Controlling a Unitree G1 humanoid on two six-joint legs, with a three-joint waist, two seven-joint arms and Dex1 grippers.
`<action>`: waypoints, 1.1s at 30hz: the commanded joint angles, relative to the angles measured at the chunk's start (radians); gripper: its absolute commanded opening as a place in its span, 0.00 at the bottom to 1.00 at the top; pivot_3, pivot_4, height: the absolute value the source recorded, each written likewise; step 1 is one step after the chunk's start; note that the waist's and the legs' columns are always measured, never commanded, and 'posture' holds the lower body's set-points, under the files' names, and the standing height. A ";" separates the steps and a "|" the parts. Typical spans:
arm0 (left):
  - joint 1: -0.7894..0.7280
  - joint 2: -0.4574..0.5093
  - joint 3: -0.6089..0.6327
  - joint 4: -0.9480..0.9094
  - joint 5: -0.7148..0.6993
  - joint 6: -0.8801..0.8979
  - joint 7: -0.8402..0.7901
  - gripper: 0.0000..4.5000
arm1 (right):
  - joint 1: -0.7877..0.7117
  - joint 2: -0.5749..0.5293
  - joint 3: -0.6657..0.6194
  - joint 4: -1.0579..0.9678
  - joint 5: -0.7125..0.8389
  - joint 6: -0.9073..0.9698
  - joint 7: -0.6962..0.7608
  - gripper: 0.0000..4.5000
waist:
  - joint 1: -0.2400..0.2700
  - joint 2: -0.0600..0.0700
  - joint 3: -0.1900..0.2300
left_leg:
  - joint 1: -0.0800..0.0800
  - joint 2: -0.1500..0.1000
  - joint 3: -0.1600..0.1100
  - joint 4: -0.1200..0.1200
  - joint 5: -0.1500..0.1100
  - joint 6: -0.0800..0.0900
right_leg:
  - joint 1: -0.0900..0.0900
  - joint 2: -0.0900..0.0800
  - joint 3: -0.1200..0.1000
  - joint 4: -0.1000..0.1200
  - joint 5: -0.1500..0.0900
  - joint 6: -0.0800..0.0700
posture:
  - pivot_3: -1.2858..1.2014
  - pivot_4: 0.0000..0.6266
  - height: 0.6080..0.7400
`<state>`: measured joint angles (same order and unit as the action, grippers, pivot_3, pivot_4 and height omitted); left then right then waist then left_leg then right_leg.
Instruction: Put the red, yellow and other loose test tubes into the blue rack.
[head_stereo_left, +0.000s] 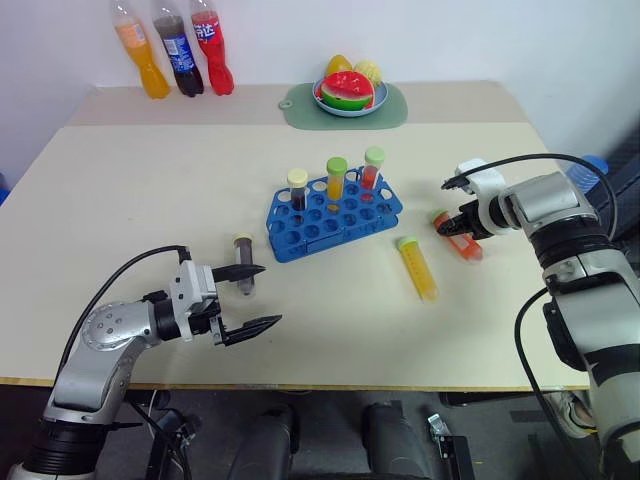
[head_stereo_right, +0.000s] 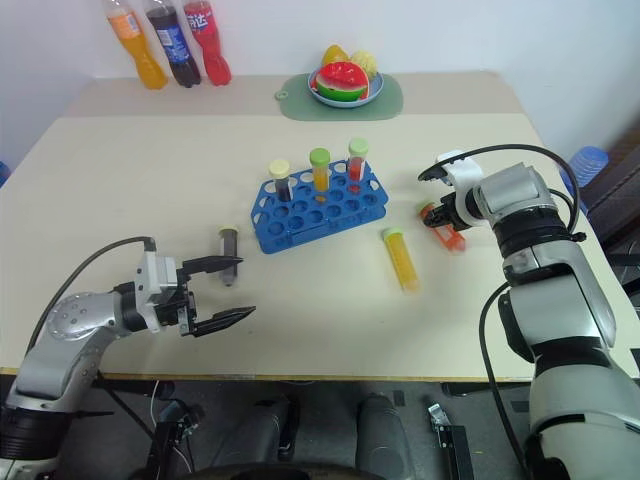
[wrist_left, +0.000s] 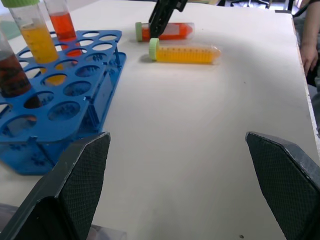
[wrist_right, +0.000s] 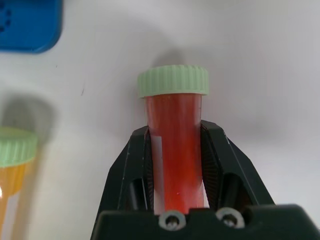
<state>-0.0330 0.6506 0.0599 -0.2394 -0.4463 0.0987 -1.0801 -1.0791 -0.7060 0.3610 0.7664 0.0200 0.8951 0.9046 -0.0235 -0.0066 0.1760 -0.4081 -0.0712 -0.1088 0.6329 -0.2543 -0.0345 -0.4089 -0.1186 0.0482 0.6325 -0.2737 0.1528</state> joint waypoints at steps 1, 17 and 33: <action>0.001 -0.005 0.009 -0.003 -0.001 -0.022 0.005 1.00 | 0.094 -0.067 -0.023 -0.099 -0.022 -0.191 0.053 0.19 | 0.003 0.000 0.000 | 0.000 0.000 0.000 0.000 0.000 0.000 | 0.000 0.000 0.000 0.000 0.000 0.000 | 0.52 0.24 1.00; -0.054 -0.067 0.015 0.084 -0.008 -0.060 0.028 1.00 | 0.448 0.354 -0.516 -0.582 0.379 -0.726 -0.086 0.19 | -0.018 0.000 0.000 | 0.002 0.001 -0.001 0.002 0.001 -0.002 | 0.001 0.001 0.000 0.003 0.001 -0.001 | 0.52 0.24 1.00; -0.046 -0.049 0.041 0.007 -0.022 -0.021 0.085 1.00 | 0.314 0.574 -0.498 0.094 0.169 -1.349 -0.375 0.19 | -0.022 0.000 -0.001 | 0.006 0.001 -0.002 0.000 0.005 -0.009 | 0.003 0.001 0.000 0.007 0.001 -0.001 | 0.52 0.24 1.00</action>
<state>-0.0886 0.5905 0.0680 -0.1908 -0.4488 0.0745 -1.0048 -0.7787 -0.1330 -0.1289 0.8116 0.1979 -0.4483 0.5359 -0.0458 -0.0063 0.1753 -0.4002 -0.0703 -0.1102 0.6324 -0.2493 -0.0425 -0.4046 -0.1175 0.0479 0.6391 -0.2729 0.1514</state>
